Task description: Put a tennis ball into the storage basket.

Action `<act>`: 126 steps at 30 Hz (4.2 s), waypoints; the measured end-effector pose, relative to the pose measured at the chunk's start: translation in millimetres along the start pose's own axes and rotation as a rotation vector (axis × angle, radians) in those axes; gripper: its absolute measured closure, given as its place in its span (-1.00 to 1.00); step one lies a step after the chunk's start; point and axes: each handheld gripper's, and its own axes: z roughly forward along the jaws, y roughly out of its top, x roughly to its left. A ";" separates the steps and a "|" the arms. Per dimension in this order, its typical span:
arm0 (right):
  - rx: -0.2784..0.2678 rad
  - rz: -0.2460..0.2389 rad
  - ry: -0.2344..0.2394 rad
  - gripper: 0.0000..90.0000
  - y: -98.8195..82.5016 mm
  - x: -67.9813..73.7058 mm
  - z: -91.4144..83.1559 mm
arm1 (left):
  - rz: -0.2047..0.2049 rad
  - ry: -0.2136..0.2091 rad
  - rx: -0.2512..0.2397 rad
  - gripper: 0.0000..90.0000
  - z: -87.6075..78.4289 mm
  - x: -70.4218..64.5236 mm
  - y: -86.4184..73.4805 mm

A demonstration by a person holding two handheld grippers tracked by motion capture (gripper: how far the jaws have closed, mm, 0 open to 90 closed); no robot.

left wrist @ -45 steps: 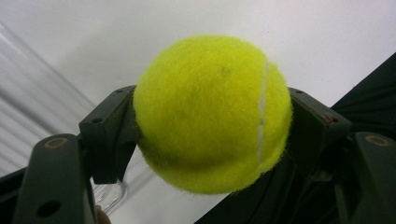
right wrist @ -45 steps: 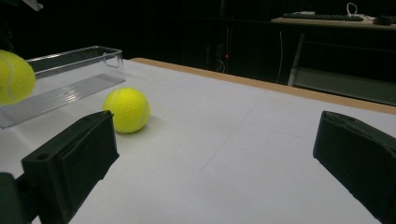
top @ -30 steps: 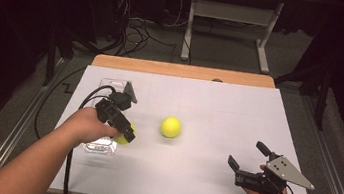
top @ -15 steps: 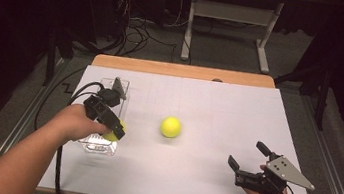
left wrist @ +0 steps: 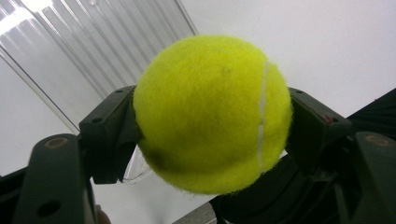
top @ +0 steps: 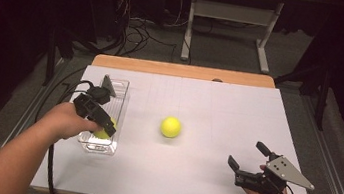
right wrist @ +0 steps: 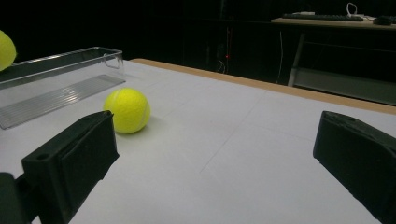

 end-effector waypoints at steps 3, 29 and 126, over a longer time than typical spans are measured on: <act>0.001 0.000 -0.001 -1.00 -0.1 0.3 0.0 | -0.008 0.003 0.005 -0.41 0.4 2.5 -1.2; -0.007 0.000 -0.001 -1.00 0.3 -0.5 -1.3 | -0.067 0.024 -0.027 -0.42 0.3 16.2 7.6; 0.001 0.001 0.005 -1.00 -1.3 -0.6 -0.2 | -0.193 0.102 -0.061 -0.43 23.5 55.8 68.0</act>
